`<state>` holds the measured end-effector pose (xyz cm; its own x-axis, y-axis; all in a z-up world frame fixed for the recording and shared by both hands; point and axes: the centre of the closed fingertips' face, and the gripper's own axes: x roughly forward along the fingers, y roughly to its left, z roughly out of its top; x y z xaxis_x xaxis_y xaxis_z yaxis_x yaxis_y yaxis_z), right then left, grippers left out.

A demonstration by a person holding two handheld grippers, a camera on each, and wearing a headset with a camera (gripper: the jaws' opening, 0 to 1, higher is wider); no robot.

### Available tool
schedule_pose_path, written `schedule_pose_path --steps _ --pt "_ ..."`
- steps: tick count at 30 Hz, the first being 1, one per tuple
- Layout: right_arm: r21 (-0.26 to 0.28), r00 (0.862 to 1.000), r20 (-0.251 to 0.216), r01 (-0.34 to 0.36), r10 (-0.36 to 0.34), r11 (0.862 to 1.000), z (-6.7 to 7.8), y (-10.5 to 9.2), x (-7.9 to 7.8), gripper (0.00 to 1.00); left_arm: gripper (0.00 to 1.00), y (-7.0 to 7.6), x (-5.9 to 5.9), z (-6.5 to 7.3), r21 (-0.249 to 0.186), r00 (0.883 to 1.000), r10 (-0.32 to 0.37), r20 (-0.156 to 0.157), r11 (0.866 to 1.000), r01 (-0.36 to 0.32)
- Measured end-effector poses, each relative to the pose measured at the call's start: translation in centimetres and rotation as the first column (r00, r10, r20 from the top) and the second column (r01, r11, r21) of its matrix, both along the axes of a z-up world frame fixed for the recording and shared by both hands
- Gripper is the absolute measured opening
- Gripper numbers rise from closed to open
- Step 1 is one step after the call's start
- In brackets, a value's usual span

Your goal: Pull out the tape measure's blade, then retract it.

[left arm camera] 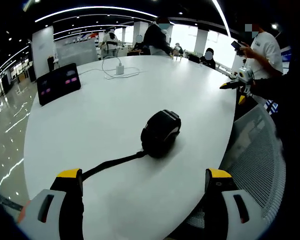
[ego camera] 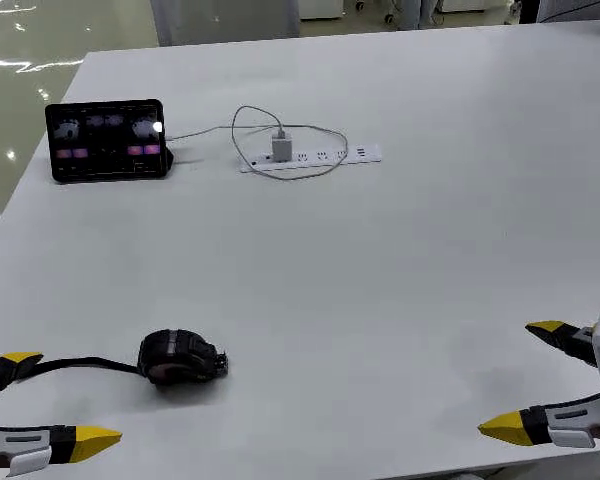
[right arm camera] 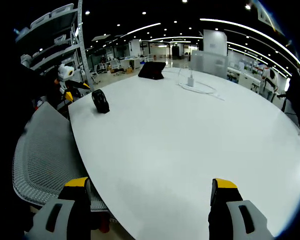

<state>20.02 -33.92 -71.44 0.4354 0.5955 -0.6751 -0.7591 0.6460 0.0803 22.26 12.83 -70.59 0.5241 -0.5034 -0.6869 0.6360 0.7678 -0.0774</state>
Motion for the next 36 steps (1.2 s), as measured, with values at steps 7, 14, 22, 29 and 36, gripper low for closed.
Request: schedule_pose_path --steps 7,14,22,29,36 --pt "0.003 1.0 0.026 -0.018 0.017 1.0 -0.21 0.08 0.37 0.99 0.99 0.76 -0.52 -0.06 0.016 1.0 0.01 -0.008 1.0 -0.009" --pt "-0.013 0.999 0.021 -0.036 0.036 0.999 -0.55 -0.11 -0.17 0.99 0.99 0.7 -0.47 -0.1 0.014 1.0 0.017 -0.006 1.0 -0.017" --pt "-0.007 0.999 0.016 -0.042 0.042 0.999 -0.51 0.17 -0.19 0.99 0.99 0.22 -0.18 0.11 -0.008 1.0 0.023 -0.004 1.0 -0.023" --pt "0.006 1.0 0.006 -0.02 0.02 1.0 -0.37 0.18 0.02 0.99 0.99 0.13 -0.09 0.12 -0.011 1.0 0.018 -0.002 1.0 -0.018" --pt "-0.006 1.0 0.006 -0.014 0.014 1.0 -0.38 -0.04 0.1 0.99 0.98 -0.07 0.21 -0.33 -0.014 1.0 0.007 -0.014 1.0 -0.007"
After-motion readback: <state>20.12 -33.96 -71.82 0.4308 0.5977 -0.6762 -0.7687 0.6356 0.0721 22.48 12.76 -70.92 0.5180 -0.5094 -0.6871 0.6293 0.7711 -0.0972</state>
